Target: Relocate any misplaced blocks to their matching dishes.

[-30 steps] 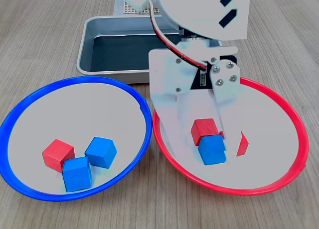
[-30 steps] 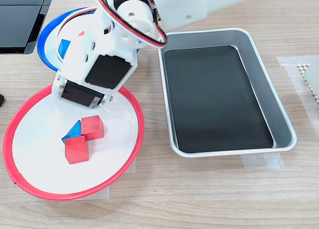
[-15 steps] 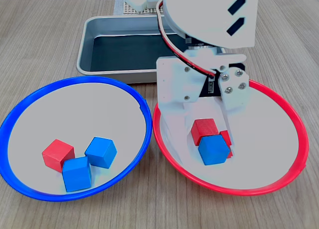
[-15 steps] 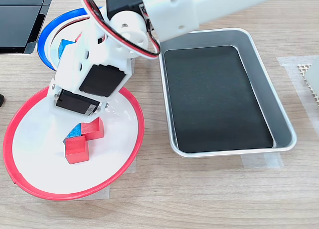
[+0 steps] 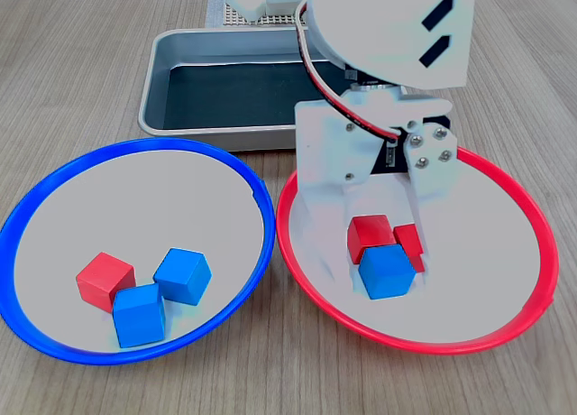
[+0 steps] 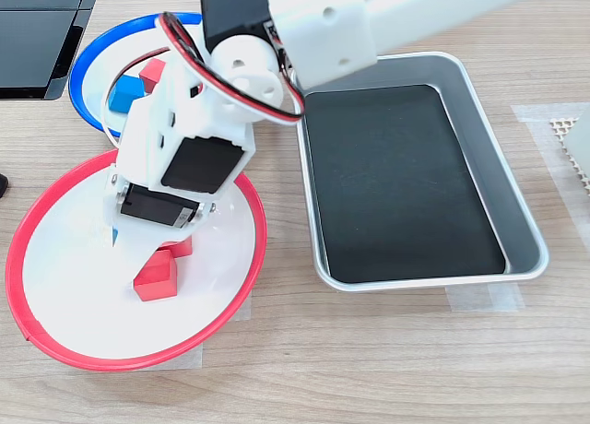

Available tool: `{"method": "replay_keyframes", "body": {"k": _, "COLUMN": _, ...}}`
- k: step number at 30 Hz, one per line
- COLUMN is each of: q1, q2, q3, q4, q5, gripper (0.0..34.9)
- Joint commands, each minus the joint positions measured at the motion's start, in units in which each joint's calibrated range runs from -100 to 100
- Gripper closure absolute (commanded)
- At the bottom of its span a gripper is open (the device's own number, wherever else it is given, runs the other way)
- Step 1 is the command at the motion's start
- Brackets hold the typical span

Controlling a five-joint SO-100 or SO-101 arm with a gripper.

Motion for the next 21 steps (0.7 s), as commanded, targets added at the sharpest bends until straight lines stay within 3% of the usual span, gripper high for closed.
{"method": "replay_keyframes", "body": {"k": 1, "q1": -0.61, "q2": -3.35, "q3": -0.08, "q4": 0.43, "q5": 0.24, "gripper": 17.7}}
{"method": "replay_keyframes", "body": {"k": 7, "q1": -0.52, "q2": -3.27, "q3": 0.10, "q4": 0.52, "q5": 0.68, "gripper": 23.2}}
{"method": "replay_keyframes", "body": {"k": 14, "q1": -0.42, "q2": -3.35, "q3": 0.10, "q4": 0.52, "q5": 0.83, "gripper": 26.3}}
{"method": "replay_keyframes", "body": {"k": 17, "q1": -0.61, "q2": -3.35, "q3": 0.01, "q4": 0.60, "q5": 0.73, "gripper": 30.9}}
{"method": "replay_keyframes", "body": {"k": 21, "q1": -0.89, "q2": -3.35, "q3": -0.45, "q4": 0.60, "q5": 0.29, "gripper": 34.4}}
